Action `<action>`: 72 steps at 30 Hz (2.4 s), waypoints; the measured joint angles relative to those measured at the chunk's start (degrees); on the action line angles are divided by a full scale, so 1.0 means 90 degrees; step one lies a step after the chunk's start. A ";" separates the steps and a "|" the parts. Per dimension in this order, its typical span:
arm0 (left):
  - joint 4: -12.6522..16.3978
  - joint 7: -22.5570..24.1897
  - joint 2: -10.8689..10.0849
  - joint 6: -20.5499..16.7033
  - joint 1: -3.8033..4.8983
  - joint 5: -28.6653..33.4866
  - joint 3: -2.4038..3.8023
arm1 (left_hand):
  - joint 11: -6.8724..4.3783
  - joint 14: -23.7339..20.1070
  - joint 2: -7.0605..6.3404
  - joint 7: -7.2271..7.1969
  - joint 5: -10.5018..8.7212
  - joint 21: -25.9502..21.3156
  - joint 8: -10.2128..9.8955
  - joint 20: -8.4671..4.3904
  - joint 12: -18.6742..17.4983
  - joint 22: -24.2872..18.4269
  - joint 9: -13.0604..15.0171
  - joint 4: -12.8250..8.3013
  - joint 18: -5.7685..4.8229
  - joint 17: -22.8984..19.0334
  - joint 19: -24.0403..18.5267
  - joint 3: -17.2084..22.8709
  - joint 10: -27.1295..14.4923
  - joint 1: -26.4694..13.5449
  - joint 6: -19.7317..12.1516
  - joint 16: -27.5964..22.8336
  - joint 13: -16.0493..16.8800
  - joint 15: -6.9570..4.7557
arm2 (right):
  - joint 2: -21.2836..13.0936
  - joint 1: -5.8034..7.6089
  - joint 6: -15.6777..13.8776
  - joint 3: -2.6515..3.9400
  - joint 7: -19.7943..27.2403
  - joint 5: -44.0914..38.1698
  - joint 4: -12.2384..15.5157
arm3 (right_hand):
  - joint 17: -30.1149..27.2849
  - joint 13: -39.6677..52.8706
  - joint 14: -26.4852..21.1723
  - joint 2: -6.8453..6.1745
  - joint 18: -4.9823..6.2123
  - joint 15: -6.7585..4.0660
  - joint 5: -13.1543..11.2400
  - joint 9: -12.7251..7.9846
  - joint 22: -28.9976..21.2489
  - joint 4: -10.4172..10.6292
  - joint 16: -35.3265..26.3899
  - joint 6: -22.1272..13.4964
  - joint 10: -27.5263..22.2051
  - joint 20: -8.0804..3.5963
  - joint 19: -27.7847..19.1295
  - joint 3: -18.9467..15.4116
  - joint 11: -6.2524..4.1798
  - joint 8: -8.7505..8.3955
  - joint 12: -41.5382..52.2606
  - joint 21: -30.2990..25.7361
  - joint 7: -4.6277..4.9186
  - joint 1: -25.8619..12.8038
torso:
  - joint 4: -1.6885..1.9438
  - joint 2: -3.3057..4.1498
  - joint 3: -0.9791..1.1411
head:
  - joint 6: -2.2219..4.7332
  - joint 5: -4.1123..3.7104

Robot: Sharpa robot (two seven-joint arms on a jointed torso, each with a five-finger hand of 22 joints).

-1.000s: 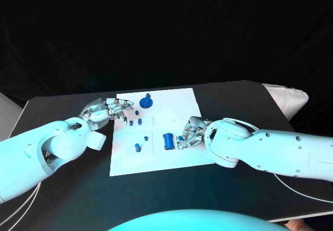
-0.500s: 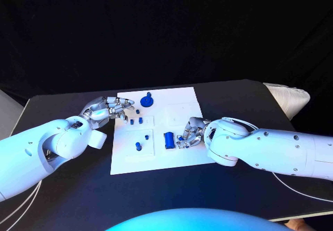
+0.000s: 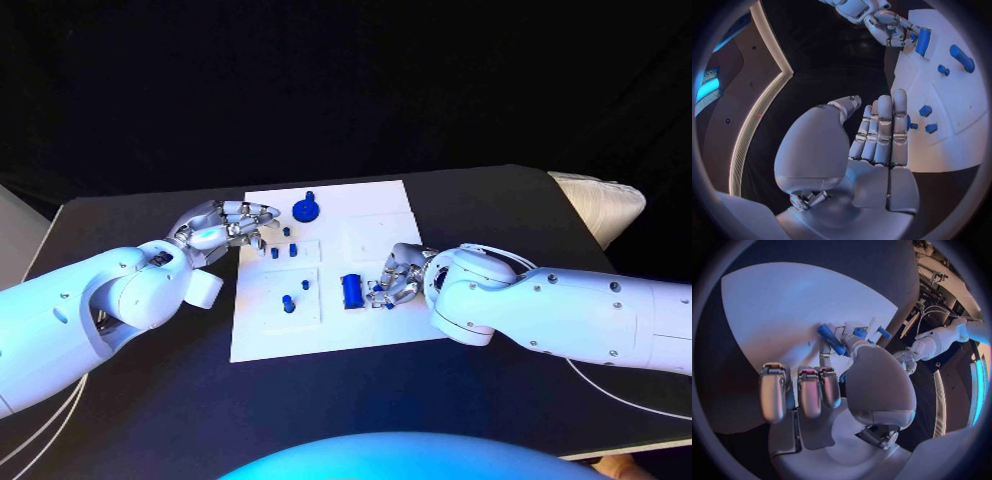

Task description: Assemble the parts on the task board

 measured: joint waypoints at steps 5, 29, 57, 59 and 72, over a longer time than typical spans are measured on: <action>0.0000 -0.0009 0.0001 0.0008 0.0000 -0.0001 0.0000 | 0.0020 -0.0015 0.0035 0.0000 0.0026 -0.0004 0.0000 0.0020 0.0000 -0.0002 0.0000 0.0020 -0.0001 0.0000 0.0020 0.0020 -0.0020 -0.0035 0.0000 0.0000 -0.0005 0.0015 | 0.0000 -0.0006 -0.0032 -0.0004 0.0006 -0.0007 -0.0001 | 0.0000 0.0000 0.0025 0.0147 0.0001 -0.0025 0.0051 -0.0006 -0.0001 -0.0024 0.0000 0.0000 0.0024 -0.0014 0.0014 0.0024 -0.0023 0.0001 0.0031 0.0000 0.0000 -0.0018 | 0.0000 -0.0002 -0.0002 | -0.0001 0.0001; -0.0011 -0.0046 0.0005 0.0032 0.0000 -0.0006 0.0000 | 0.0020 -0.0015 0.0092 -0.0023 0.0028 -0.0022 0.0000 0.0020 0.0024 -0.0005 0.0005 0.0033 0.0000 -0.0005 0.0020 0.0033 -0.0020 0.0008 -0.0023 0.0000 -0.0006 0.0015 | -0.0124 -0.0014 -0.0067 -0.0007 0.0101 0.0033 0.0127 | 0.0000 -0.0002 0.0024 0.0367 -0.0098 -0.0070 -0.0885 -0.0007 -0.0002 -0.0144 0.0000 0.0063 -0.0001 -0.0046 0.0000 0.0567 -0.0091 0.0162 0.0179 0.0174 -0.0063 0.0424 | 0.0001 -0.0004 -0.0002 | -0.0016 0.0026; -0.0007 -0.0096 0.0000 0.0070 0.0000 -0.0020 0.0000 | -0.0004 -0.0015 0.0118 -0.0022 0.0028 -0.0022 0.0000 0.0019 0.0024 -0.0004 0.0004 0.0051 0.0000 -0.0004 0.0019 0.0051 -0.0043 0.0034 -0.0023 0.0000 -0.0011 0.0015 | -0.0132 0.0110 0.0080 0.0037 0.0072 0.0321 0.0172 | 0.0000 -0.0004 0.0024 0.0247 -0.0097 -0.0069 -0.0927 -0.0037 -0.0004 -0.0060 0.0000 0.0059 -0.0002 -0.0046 0.0000 0.0519 -0.0091 0.0172 0.0204 0.0200 -0.0059 0.0303 | 0.0004 0.0000 -0.0007 | -0.0046 0.0049; -0.0007 -0.0097 -0.0001 0.0071 0.0000 -0.0020 0.0000 | -0.0004 -0.0015 0.0118 -0.0023 0.0028 -0.0022 0.0000 0.0019 0.0024 -0.0004 0.0003 0.0051 -0.0001 -0.0004 0.0019 0.0051 -0.0043 0.0034 -0.0023 0.0000 -0.0011 0.0015 | -0.0127 0.0114 0.0074 0.0040 0.0067 0.0328 0.0171 | 0.0000 -0.0004 0.0024 0.0228 -0.0098 -0.0069 -0.0927 -0.0046 -0.0004 -0.0060 0.0000 0.0059 -0.0001 -0.0046 0.0000 0.0519 -0.0090 0.0195 0.0204 0.0200 -0.0059 0.0284 | 0.0007 0.0000 -0.0007 | -0.0049 0.0050; -0.0004 -0.0113 -0.0005 0.0085 0.0000 -0.0025 0.0000 | 0.0011 -0.0015 0.0118 -0.0009 0.0028 -0.0022 0.0000 0.0019 0.0024 -0.0003 0.0003 0.0051 -0.0001 -0.0009 0.0019 0.0051 -0.0057 0.0034 -0.0036 0.0000 -0.0016 0.0015 | 0.0003 0.0144 0.0106 0.0049 0.0007 0.0369 -0.0058 | 0.0000 -0.0004 0.0024 0.0238 -0.0097 -0.0069 -0.0979 -0.0111 -0.0004 -0.0003 0.0000 0.0061 -0.0001 -0.0046 0.0000 0.0422 -0.0091 0.0220 0.0229 0.0229 -0.0061 -0.0128 | 0.0000 -0.0001 -0.0007 | -0.0062 0.0068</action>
